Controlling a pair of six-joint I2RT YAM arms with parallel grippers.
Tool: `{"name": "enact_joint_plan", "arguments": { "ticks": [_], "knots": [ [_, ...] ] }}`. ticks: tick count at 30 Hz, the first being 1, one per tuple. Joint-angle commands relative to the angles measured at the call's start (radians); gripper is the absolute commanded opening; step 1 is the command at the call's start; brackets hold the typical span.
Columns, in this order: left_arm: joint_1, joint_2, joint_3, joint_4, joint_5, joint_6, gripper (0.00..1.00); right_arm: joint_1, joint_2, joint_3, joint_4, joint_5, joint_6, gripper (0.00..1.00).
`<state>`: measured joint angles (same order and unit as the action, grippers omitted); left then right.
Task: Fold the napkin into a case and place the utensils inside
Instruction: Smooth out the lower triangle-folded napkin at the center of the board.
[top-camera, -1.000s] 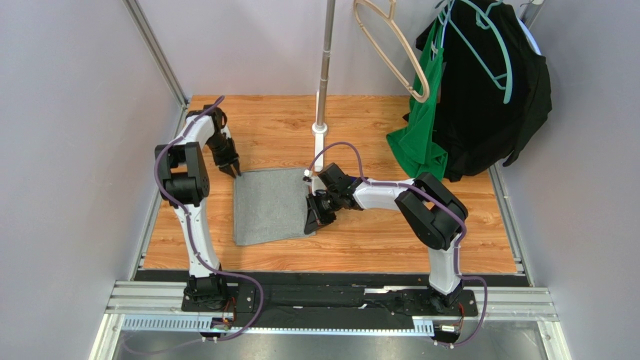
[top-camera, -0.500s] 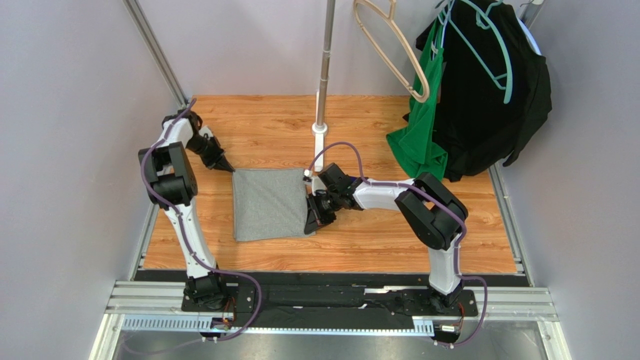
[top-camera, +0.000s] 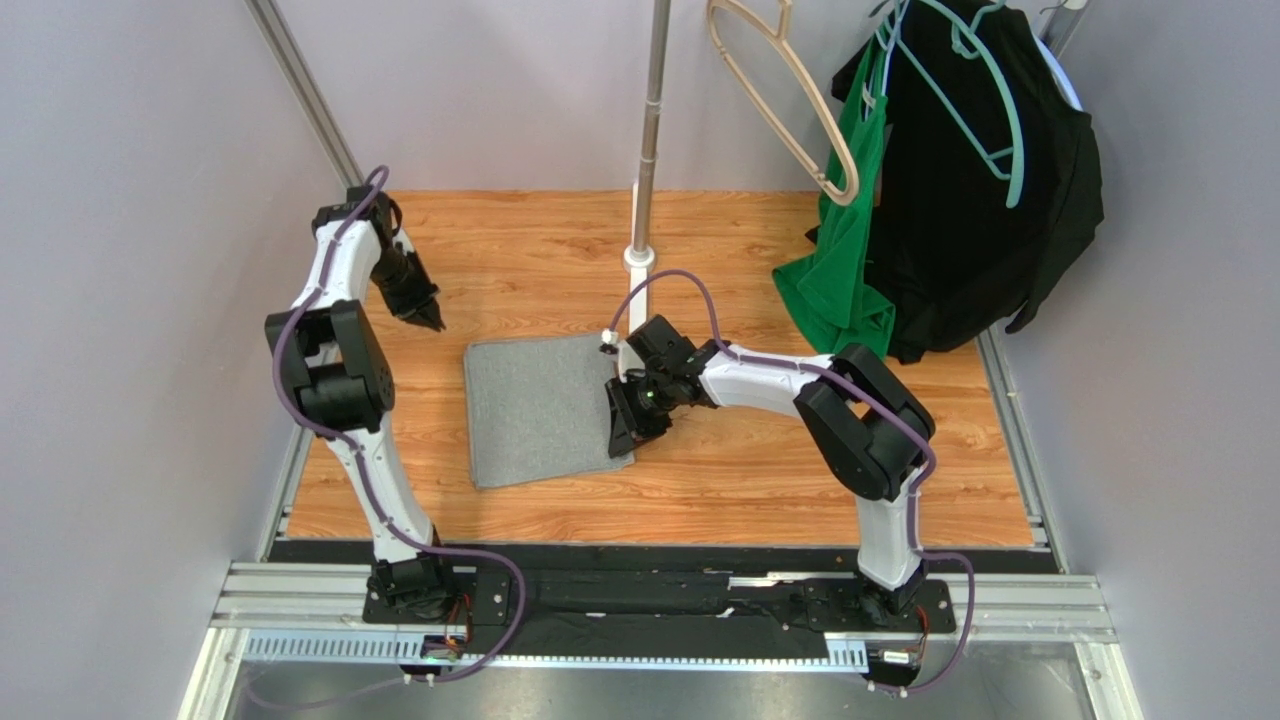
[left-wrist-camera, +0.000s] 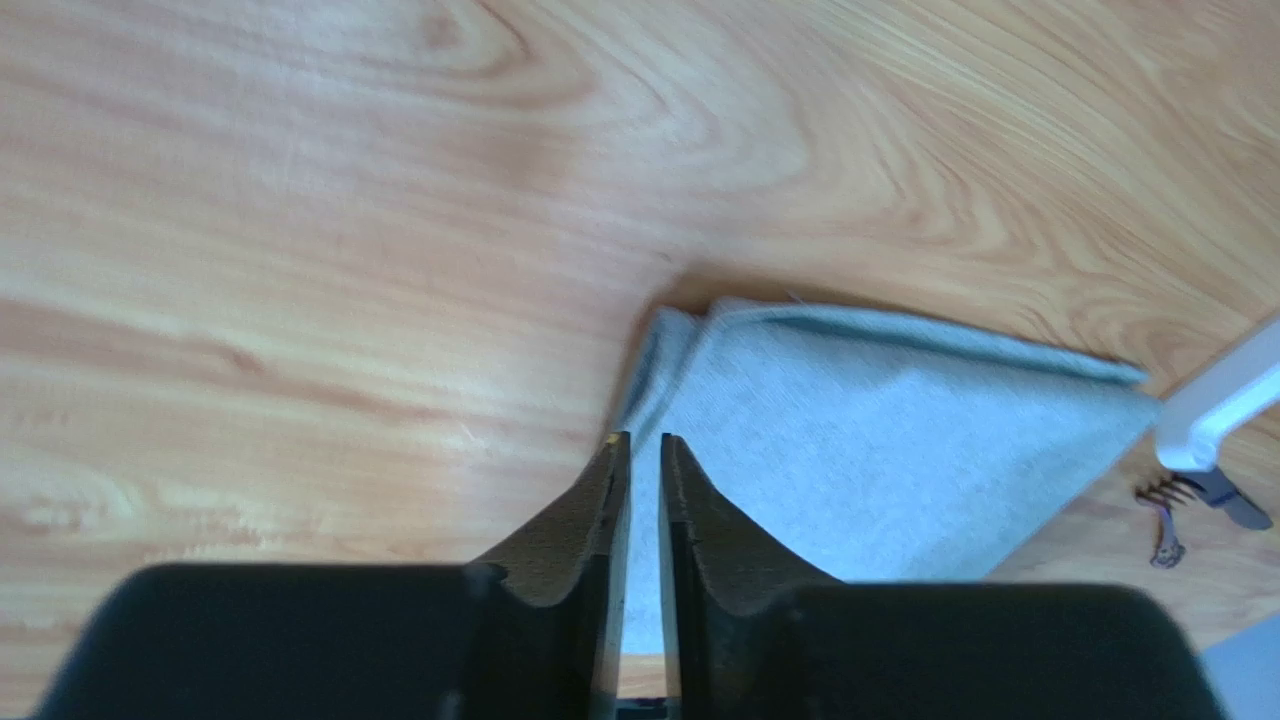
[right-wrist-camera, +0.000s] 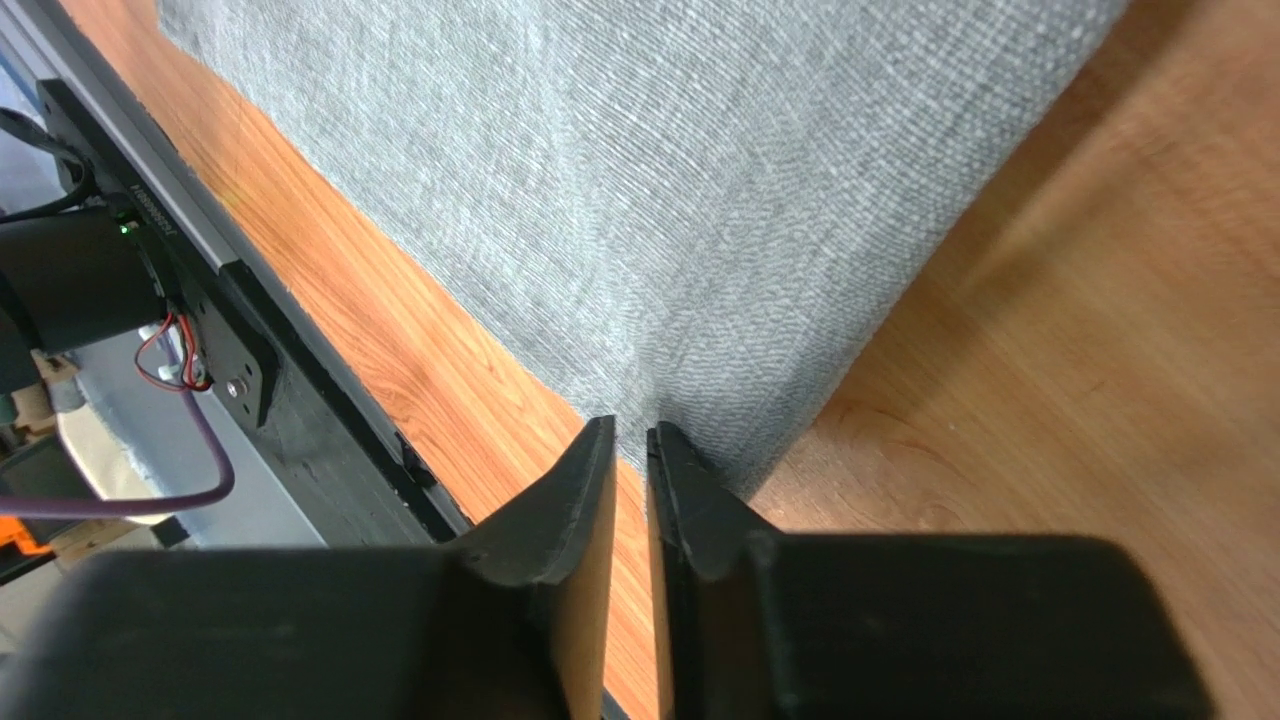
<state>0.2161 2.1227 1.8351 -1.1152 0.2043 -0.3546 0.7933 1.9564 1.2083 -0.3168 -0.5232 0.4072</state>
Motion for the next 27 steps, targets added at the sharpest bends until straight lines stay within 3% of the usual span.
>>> {"name": "enact_joint_plan", "arguments": {
  "ticks": [1,4,8,14,19,25,27],
  "knots": [
    [-0.073,-0.217,-0.127,0.041,-0.004,-0.021,0.13,-0.002,-0.083,0.088,-0.117,0.075,-0.080,0.30],
    [-0.115,-0.245,-0.244,0.168,0.107,-0.090,0.04,-0.012,-0.087,0.128,-0.146,0.112,-0.105,0.36],
    [-0.184,-0.153,-0.244,0.205,0.153,-0.130,0.00,-0.029,-0.028,0.178,-0.146,0.112,-0.107,0.35],
    [-0.196,-0.037,-0.224,0.224,0.034,-0.170,0.00,-0.032,0.050,0.180,-0.093,0.118,-0.103,0.27],
    [-0.198,0.051,-0.164,0.161,-0.013,-0.136,0.00,-0.057,0.098,0.175,-0.099,0.224,-0.165,0.26],
    [-0.185,-0.096,-0.261,0.173,0.016,-0.121,0.12,-0.069,0.134,0.305,-0.211,0.330,-0.304,0.24],
    [-0.172,-0.214,-0.307,0.193,0.015,-0.119,0.25,-0.065,0.109,0.352,-0.252,0.356,-0.304,0.28]
  ]
}}
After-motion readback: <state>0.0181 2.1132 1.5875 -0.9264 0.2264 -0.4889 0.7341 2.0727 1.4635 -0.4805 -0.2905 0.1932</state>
